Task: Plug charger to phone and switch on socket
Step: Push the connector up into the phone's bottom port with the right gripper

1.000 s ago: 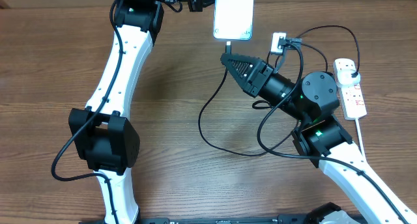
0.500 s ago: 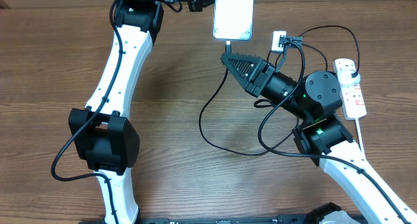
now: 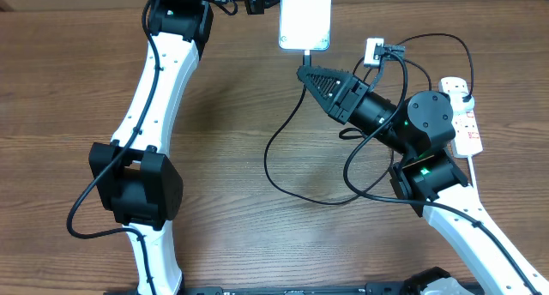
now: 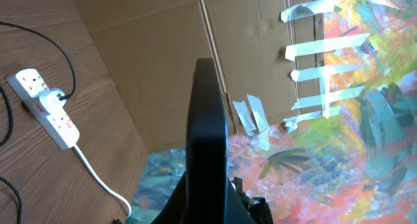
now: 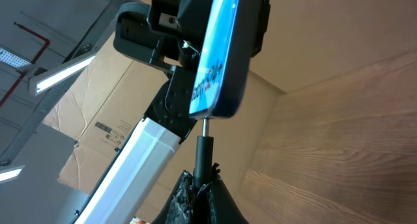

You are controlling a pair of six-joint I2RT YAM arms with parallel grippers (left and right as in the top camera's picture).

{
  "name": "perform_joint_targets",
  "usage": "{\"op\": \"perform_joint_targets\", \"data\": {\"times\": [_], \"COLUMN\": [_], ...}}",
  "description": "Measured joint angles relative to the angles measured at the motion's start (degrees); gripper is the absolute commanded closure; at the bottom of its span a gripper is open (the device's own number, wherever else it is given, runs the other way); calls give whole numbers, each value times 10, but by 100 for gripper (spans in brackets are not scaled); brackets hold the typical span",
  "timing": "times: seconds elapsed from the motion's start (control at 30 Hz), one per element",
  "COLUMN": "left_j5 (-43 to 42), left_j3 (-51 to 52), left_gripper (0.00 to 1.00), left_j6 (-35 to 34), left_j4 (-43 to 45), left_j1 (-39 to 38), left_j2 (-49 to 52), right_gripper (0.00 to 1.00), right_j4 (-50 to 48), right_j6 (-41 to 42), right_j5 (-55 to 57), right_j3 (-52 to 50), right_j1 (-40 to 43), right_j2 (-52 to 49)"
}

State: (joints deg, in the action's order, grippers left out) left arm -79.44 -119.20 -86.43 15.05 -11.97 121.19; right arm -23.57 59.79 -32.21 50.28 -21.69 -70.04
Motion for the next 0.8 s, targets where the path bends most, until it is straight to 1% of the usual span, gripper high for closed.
{"op": "perform_joint_targets", "data": {"times": [0.2, 0.8], "left_j5": [0, 2], "left_j3": [0, 0], "left_gripper": [96, 96], "left_j6": [0, 9], "left_j4": [0, 0], "left_j1": [0, 0], "left_j2": [0, 0], "right_gripper": [96, 96], "right_j4": [-26, -33], "right_j6": [11, 17], "right_j5": [-10, -34], "right_j3": [0, 0], "right_j1": [0, 1], "right_j2": [-17, -18]}}
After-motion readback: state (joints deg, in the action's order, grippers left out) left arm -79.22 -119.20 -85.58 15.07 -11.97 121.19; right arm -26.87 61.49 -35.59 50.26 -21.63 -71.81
